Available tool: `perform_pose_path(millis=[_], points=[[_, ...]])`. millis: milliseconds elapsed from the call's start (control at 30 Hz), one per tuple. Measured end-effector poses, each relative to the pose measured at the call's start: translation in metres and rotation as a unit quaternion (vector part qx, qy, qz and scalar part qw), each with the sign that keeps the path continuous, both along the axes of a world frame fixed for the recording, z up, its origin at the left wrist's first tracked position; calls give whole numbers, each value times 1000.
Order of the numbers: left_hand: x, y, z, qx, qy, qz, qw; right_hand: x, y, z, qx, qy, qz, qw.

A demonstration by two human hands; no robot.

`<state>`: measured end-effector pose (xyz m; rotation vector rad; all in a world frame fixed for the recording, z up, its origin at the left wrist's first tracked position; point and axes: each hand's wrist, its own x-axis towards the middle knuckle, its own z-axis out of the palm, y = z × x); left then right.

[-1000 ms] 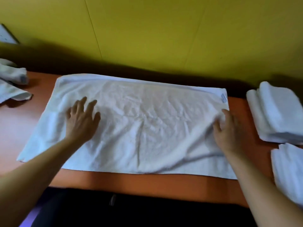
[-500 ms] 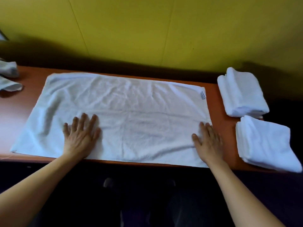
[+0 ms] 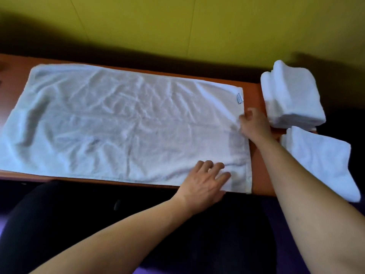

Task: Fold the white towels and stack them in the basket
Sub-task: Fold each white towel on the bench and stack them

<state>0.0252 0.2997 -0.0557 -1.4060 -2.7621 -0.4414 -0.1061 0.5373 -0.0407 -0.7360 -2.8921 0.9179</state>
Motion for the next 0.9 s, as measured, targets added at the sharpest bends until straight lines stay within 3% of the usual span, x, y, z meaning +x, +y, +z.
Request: perform_pose_path(millis=[100, 267, 433, 533, 767, 900], points=[[6, 23, -7, -61, -5, -34, 998, -18, 2, 1, -2, -9, -12, 1000], [8, 27, -15, -23, 15, -3, 1000, -42, 1, -5, -21, -15, -54, 998], [5, 24, 4, 53, -98, 93, 989, -64, 4, 4, -125, -93, -87, 984], [6, 21, 22, 93, -188, 139, 968, -66, 10, 18, -170, -53, -109, 978], [18, 29, 65, 201, -236, 117, 944, -52, 35, 65, -303, 24, -179, 936], [27, 39, 100, 246, -278, 109, 922, -35, 56, 95, -383, 75, -171, 904]])
